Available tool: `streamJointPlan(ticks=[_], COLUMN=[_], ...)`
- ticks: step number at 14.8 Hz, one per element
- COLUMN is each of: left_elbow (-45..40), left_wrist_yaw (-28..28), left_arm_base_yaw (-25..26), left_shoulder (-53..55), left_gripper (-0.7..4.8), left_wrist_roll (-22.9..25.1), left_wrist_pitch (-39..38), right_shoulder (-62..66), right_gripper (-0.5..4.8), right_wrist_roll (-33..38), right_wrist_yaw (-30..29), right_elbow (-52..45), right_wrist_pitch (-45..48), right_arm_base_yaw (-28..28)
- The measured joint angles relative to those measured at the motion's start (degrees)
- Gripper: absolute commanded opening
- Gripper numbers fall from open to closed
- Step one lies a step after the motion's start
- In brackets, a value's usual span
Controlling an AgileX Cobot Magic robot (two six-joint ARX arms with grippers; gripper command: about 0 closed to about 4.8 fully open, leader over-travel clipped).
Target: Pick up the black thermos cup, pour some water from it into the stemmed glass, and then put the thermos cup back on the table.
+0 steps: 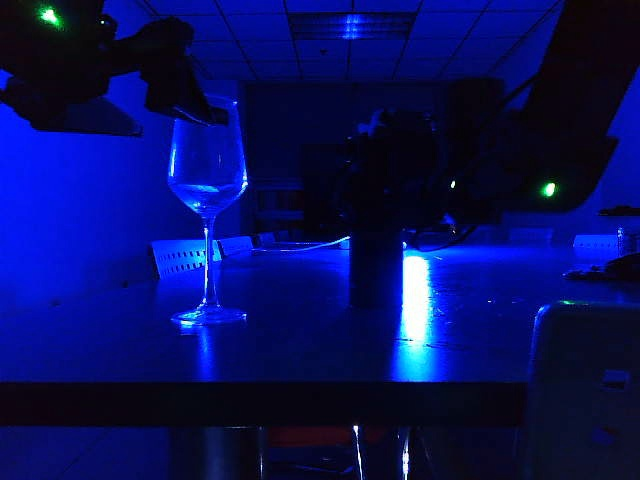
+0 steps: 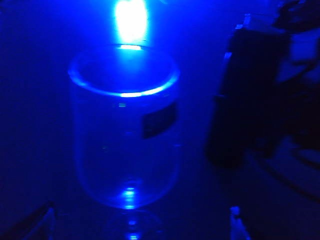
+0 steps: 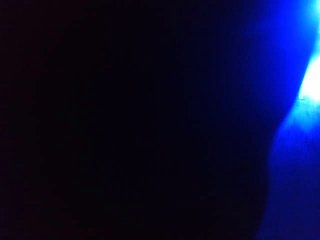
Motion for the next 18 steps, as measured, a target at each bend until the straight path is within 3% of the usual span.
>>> streamJointPlan(ticks=[3,7,10,14,18], left_elbow=[0.0,3.7,8.4,9.6,9.6], left_wrist_yaw=[-0.7,-2.5,-5.3,-5.8,-5.1], left_arm_base_yaw=[0.0,0.0,0.0,0.1,0.1], left_shoulder=[0.0,-1.8,-1.8,-1.8,-1.8], left_gripper=[4.79,4.79,4.79,4.79,4.79], left_wrist_roll=[0.5,0.7,0.7,0.7,0.0], left_wrist_pitch=[0.0,-1.0,-6.7,-14.4,-14.9], right_shoulder=[-6.4,-17.4,-23.5,-23.9,-18.9], right_gripper=[1.38,1.38,1.38,1.38,1.38], right_wrist_roll=[-2.4,-5.5,-11.0,-19.1,-23.5], right_wrist_yaw=[-4.1,-5.6,-8.9,-10.1,-11.1], right_elbow=[-0.4,-0.3,-0.2,3.3,10.1], right_wrist_pitch=[-8.6,-12.0,-16.7,-27.5,-27.1], right_arm_base_yaw=[0.0,0.0,0.1,0.9,1.6])
